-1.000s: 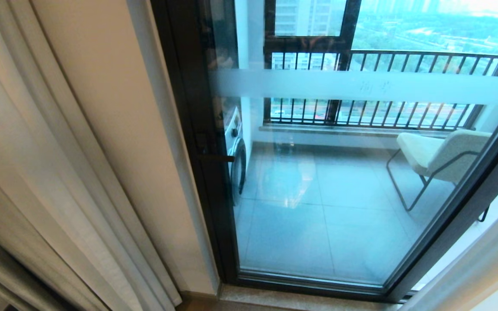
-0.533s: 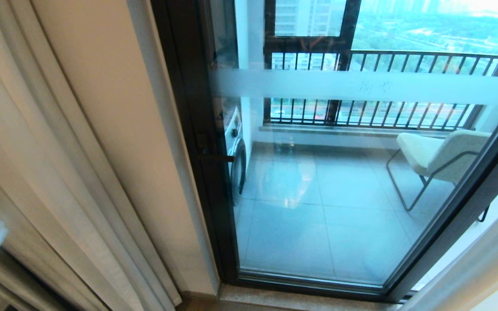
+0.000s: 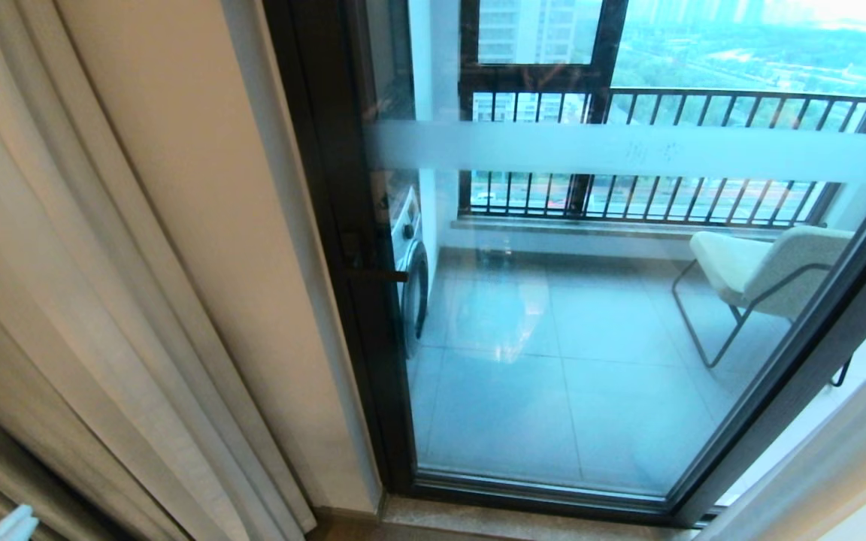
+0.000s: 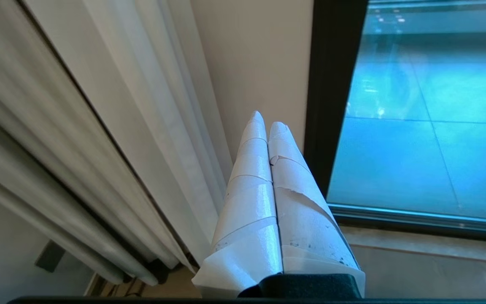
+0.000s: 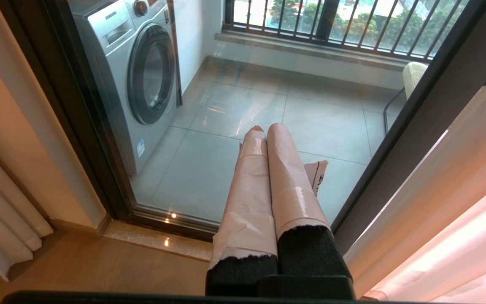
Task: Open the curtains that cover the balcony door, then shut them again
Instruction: Pull the inner curtains open on both sides
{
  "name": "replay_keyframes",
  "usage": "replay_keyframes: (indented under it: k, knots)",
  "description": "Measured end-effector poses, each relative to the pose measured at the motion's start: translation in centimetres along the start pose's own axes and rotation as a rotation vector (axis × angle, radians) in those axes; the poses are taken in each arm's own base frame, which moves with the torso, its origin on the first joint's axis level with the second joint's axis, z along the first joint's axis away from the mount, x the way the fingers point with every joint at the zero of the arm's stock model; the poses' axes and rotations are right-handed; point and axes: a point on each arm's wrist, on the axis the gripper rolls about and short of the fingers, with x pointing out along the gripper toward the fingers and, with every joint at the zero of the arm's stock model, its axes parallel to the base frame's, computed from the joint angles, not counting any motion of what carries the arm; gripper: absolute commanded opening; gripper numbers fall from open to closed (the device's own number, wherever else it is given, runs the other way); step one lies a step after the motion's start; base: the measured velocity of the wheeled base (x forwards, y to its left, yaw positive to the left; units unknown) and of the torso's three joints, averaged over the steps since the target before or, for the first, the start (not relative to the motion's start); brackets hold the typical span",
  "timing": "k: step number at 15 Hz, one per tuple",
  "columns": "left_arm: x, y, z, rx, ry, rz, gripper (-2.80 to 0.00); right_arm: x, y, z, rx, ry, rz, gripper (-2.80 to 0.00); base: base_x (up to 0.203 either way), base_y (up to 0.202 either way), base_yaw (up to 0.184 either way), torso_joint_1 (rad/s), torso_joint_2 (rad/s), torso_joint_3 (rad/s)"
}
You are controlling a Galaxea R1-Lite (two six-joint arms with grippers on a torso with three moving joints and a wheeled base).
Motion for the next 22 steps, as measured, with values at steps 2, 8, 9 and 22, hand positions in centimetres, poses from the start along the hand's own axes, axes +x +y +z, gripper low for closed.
replay_keyframes:
  k: [2,8,9,22]
  knots:
    - [-0.2,0.1,0.0,0.022,-0.020,0.002,-2.80,0.0,0.0,0.0,0.000,0.000,0.000,-2.80,0.000,0.000,0.000,0.000,0.00,0.000]
    - [-1.4,0.0,-1.9,0.028,0.006,-0.044,-2.80,0.0,0.0,0.0,0.000,0.000,0.000,-2.80,0.000,0.000,0.000,0.000,0.00,0.000]
    - [-1.8,-0.1,-2.2,0.022,-0.014,-0.059,-2.80,0.0,0.0,0.0,0.000,0.000,0.000,-2.80,0.000,0.000,0.000,0.000,0.00,0.000]
    - [-2.5,-0.1,-2.7,-0.042,-0.091,-0.071,-2.80,0.0,0.0,0.0,0.000,0.000,0.000,-2.80,0.000,0.000,0.000,0.000,0.00,0.000]
